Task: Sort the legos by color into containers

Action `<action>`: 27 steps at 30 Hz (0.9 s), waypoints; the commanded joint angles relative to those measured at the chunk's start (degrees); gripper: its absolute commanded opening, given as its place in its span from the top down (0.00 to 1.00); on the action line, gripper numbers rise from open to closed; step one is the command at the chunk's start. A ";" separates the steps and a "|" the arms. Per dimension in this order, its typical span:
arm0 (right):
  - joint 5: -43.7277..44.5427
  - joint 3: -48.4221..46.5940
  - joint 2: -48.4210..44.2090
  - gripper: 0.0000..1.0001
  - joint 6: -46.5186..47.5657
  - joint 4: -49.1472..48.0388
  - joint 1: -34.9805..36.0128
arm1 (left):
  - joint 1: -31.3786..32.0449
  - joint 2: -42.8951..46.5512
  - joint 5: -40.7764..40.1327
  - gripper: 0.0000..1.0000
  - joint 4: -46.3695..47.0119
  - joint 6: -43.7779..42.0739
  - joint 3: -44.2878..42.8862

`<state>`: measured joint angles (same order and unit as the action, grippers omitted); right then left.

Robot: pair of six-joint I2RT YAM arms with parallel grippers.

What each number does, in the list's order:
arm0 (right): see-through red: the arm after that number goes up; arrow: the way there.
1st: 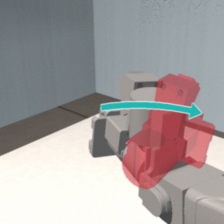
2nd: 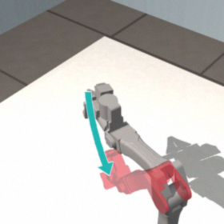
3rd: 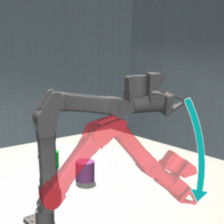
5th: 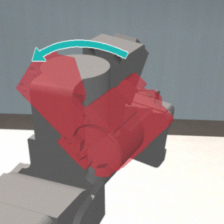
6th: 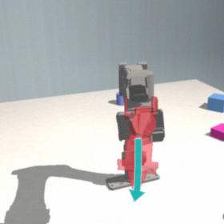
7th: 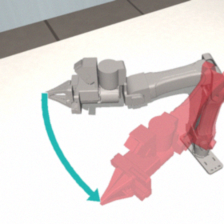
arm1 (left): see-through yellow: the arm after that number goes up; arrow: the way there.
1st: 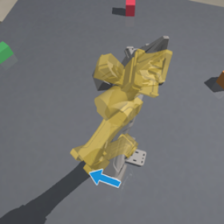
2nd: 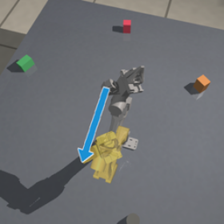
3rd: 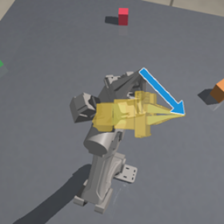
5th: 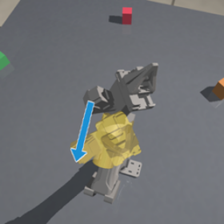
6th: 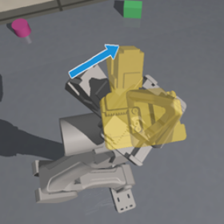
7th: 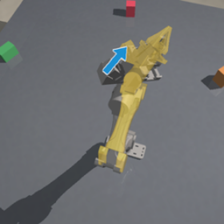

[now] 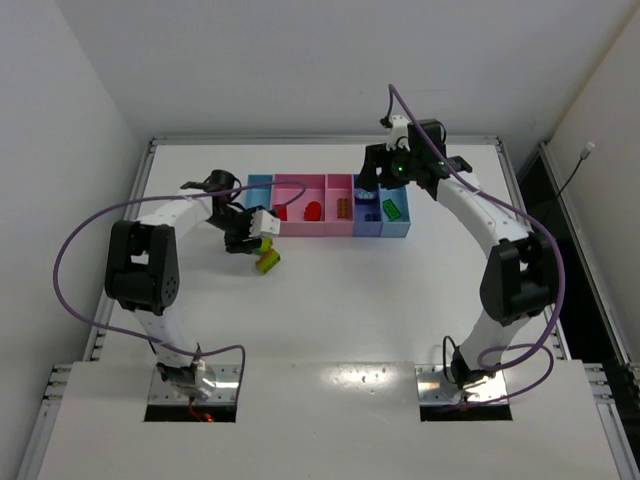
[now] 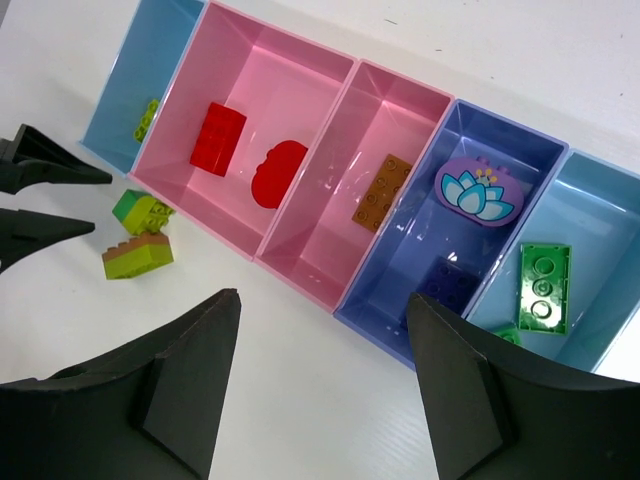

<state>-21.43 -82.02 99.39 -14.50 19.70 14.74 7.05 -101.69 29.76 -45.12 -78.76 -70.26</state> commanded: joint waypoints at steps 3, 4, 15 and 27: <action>-0.89 -0.51 0.71 0.30 0.35 -1.25 -0.06 | 0.33 -1.23 2.23 0.37 1.88 -2.27 -0.93; -0.89 -0.51 0.71 0.30 0.35 -1.25 -0.06 | 0.86 -1.23 2.23 0.37 2.40 -2.27 -0.93; -1.42 -1.04 2.29 0.30 0.35 -1.25 -0.06 | 2.00 -3.60 2.23 0.36 2.94 -1.66 -1.98; -1.42 -1.04 3.35 0.30 0.35 -1.25 -0.06 | 3.15 -5.89 2.23 0.39 3.46 -1.66 -3.04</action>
<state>-21.74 -82.02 102.19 -14.50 19.75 14.74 9.47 -107.00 29.78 -42.89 -79.07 -71.44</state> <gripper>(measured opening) 0.698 0.619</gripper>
